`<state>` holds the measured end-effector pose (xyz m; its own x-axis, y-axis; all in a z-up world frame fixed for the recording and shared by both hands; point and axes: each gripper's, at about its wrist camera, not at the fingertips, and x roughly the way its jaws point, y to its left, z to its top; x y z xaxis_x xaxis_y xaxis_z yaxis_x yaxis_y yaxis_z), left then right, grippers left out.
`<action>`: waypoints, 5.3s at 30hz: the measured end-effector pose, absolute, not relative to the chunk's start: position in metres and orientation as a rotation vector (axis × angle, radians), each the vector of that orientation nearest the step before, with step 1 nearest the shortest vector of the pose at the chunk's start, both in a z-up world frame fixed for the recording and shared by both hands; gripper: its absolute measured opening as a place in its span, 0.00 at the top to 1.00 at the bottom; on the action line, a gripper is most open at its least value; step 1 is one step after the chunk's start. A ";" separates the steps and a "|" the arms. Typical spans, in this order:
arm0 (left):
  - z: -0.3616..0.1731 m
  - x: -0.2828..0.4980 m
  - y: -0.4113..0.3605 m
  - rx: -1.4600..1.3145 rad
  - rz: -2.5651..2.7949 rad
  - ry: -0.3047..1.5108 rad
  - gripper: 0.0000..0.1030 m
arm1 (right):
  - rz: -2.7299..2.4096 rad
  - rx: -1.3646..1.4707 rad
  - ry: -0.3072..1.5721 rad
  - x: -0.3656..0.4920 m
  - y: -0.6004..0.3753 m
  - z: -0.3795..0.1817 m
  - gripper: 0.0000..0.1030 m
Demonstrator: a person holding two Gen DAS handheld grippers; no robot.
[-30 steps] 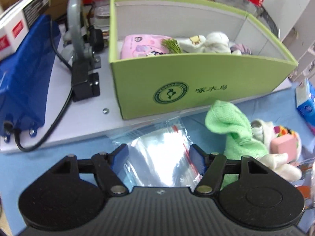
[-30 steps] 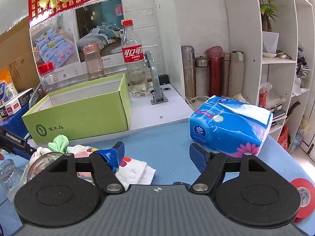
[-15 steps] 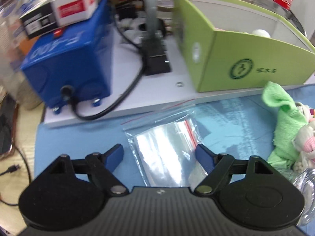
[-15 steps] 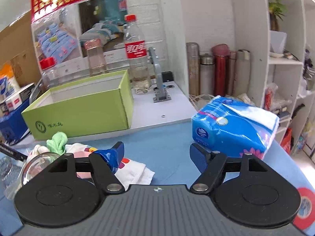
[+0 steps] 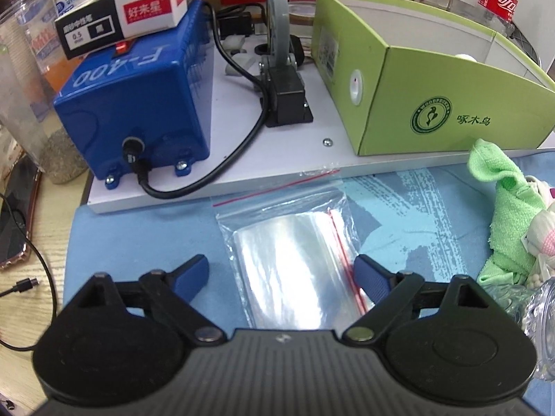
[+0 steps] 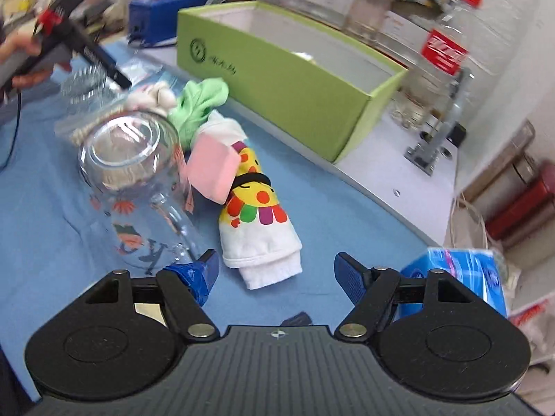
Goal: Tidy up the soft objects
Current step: 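Move left tool to the clear zip bag while right tool approaches the yellow-printed white sock, then close left gripper on the zip bag while right gripper grasps the sock, lifting both, then carry zip bag and printed sock over the green box and open both grippers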
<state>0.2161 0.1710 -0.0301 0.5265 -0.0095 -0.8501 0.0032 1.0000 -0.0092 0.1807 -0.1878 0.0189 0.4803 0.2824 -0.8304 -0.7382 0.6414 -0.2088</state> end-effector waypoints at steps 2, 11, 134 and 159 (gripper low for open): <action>-0.029 0.215 0.172 -0.006 -0.010 1.018 0.13 | 0.676 -0.639 0.868 0.190 -0.183 0.009 0.42; -0.031 0.217 0.171 -0.004 -0.012 1.010 0.13 | 0.740 -0.569 0.882 0.224 -0.193 0.000 0.40; 0.086 0.341 0.104 -0.090 -0.243 0.724 0.68 | 0.496 -0.071 0.715 0.357 -0.121 0.077 0.84; 0.100 0.225 0.092 0.020 -0.206 0.628 0.35 | 0.446 -0.149 0.665 0.272 -0.115 0.105 0.49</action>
